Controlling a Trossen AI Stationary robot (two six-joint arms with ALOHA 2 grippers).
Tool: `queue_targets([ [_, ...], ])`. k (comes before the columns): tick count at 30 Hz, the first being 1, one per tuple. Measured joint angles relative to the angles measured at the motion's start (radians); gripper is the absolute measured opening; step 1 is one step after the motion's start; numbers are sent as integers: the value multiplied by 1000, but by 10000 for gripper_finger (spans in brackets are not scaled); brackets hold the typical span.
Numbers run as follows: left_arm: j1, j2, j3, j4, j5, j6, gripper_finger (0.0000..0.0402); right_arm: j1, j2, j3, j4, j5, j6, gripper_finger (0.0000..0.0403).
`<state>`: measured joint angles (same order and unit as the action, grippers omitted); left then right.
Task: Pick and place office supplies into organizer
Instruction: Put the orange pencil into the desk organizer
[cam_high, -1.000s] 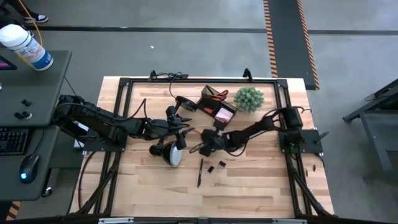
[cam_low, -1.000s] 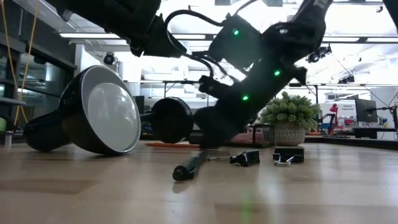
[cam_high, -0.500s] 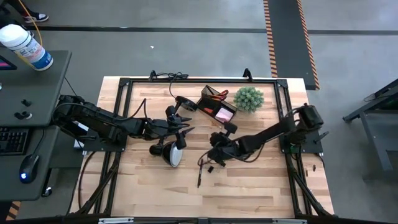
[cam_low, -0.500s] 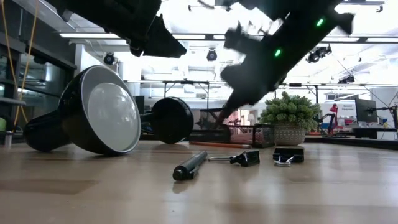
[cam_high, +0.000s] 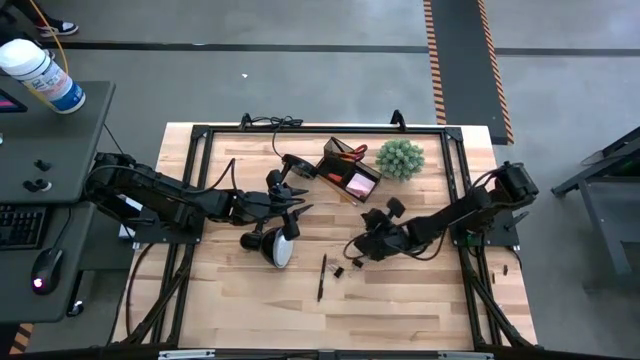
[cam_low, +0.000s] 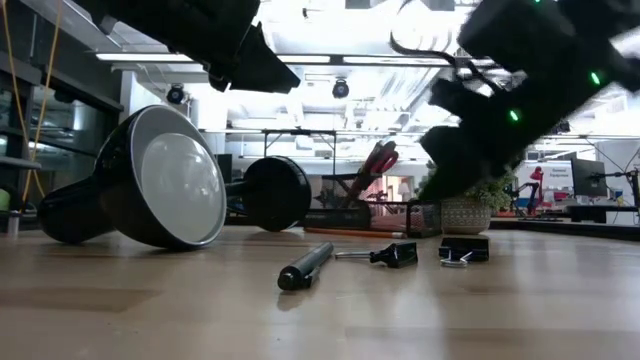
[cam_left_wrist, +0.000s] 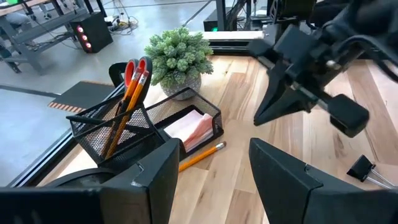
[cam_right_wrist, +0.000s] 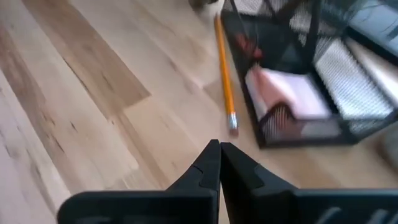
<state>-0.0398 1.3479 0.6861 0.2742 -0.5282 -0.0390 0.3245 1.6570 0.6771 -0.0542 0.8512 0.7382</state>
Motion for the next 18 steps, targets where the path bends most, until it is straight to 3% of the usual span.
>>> queue_targets([
  [4,0,0,0,0,0,0,184,-4,-1,-158,323,-45,-20,9],
  [9,0,0,0,8,0,0,184,-11,-1,-306,600,-33,-74,44],
  [18,0,0,0,23,0,0,184,-50,14,-351,685,-67,-183,116],
])
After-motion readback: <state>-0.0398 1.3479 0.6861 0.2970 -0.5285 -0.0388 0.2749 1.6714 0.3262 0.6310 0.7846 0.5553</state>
